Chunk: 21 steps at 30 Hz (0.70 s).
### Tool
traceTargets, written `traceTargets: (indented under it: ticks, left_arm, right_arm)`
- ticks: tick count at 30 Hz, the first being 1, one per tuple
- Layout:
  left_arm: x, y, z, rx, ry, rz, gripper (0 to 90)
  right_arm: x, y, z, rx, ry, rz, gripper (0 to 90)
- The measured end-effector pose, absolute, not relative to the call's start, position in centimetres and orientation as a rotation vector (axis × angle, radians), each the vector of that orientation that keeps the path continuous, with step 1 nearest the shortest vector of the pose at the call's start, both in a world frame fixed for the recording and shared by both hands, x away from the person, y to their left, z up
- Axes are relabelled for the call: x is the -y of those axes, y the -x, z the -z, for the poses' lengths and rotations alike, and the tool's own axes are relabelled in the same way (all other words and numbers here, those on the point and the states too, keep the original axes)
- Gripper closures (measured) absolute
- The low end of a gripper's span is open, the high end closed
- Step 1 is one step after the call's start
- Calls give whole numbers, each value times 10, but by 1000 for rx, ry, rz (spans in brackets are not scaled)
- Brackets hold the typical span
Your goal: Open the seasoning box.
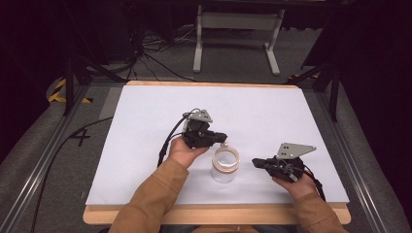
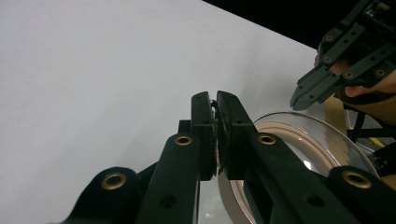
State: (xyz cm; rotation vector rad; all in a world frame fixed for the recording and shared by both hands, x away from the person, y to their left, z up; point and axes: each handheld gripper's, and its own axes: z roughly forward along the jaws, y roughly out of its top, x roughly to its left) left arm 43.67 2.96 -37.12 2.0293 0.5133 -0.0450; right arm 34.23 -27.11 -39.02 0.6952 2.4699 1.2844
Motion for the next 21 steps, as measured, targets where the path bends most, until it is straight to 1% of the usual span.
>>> traceTargets:
  ticks: [2,5,21]
  left_arm:
    - [-30,-437,371,-512,-2034,47,865]
    - [-30,-437,370,-516,-2030,36,895]
    - [-31,-438,371,-492,-2035,38,896]
  right_arm:
    - [270,-342,390,-2473,-692,-1288,893]
    - [267,-340,390,-2483,-677,-1290,893]
    - [244,-328,380,-2544,-577,-1310,895]
